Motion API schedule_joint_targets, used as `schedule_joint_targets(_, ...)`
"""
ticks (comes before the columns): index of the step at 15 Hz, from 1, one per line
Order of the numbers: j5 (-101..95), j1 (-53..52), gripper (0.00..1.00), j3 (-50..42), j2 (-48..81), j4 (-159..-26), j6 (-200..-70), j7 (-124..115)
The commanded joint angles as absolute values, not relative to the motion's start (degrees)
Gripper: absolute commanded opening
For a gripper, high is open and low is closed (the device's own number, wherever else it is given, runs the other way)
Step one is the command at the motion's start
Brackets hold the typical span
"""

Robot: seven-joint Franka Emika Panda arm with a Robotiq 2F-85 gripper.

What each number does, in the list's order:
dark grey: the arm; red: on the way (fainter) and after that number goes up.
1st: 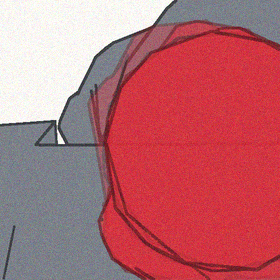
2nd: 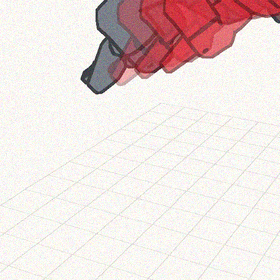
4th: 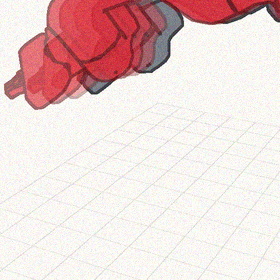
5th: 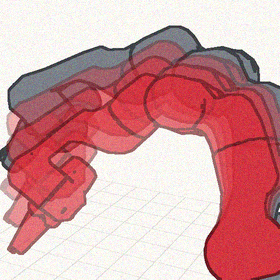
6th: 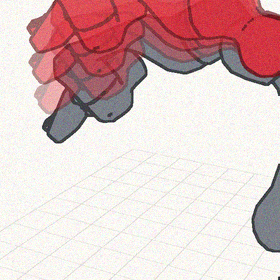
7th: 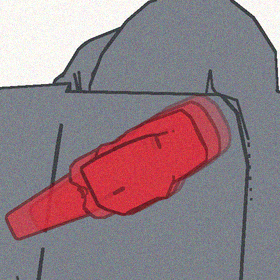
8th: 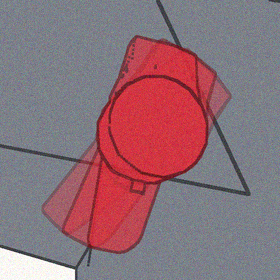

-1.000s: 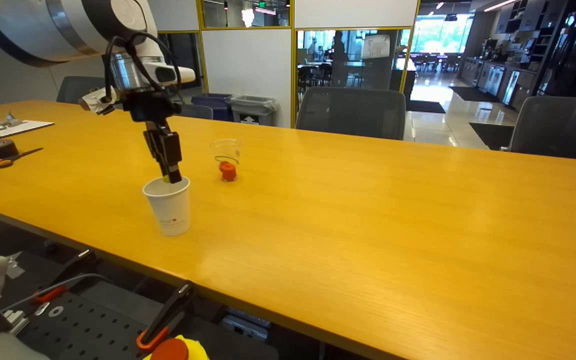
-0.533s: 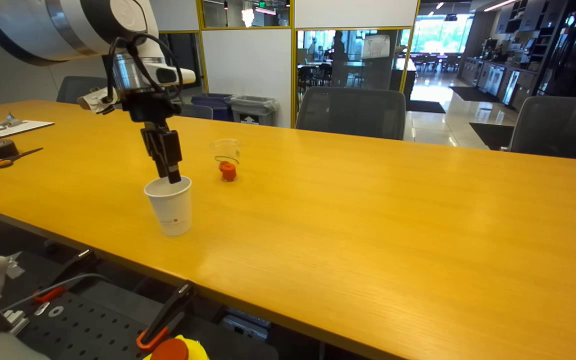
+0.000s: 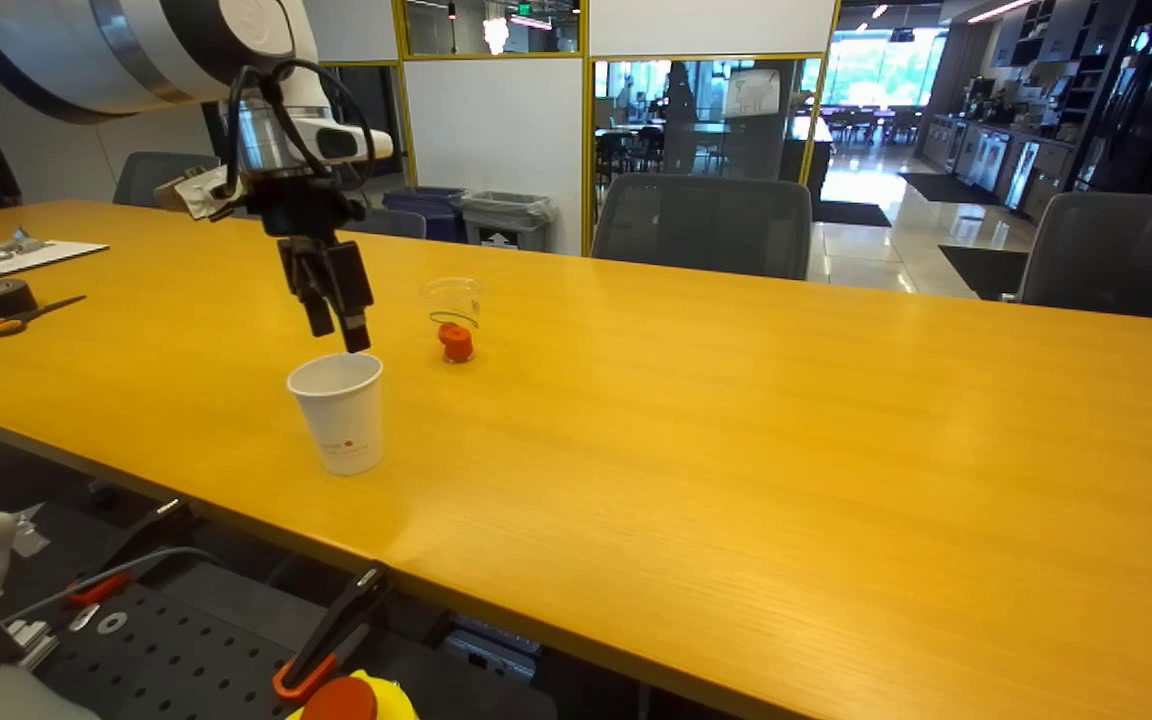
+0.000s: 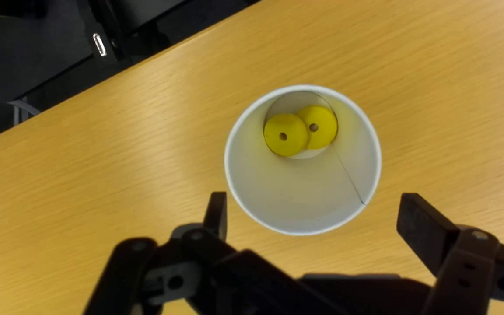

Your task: Pick up the orange and yellow objects and put them in the cups

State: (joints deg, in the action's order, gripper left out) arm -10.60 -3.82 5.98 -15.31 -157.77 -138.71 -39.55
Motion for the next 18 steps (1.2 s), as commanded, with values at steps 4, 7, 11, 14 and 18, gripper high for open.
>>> schedule_joint_targets(4,-9.7,-0.8,1.00,3.4,-24.2,-157.2,-139.0,-19.6)
schedule_joint_targets(7,-9.3,-0.4,1.00,0.1,-31.4,-157.7,-130.7,-7.0)
schedule_joint_targets(11,-12.1,3.1,1.00,-3.4,-42.0,-158.0,-117.4,2.8)
schedule_joint_targets(14,-13.0,5.7,1.00,-7.3,-49.0,-157.8,-111.6,9.0)
schedule_joint_targets(18,-12.7,7.9,1.00,-12.9,-54.2,-157.3,-108.8,15.1)
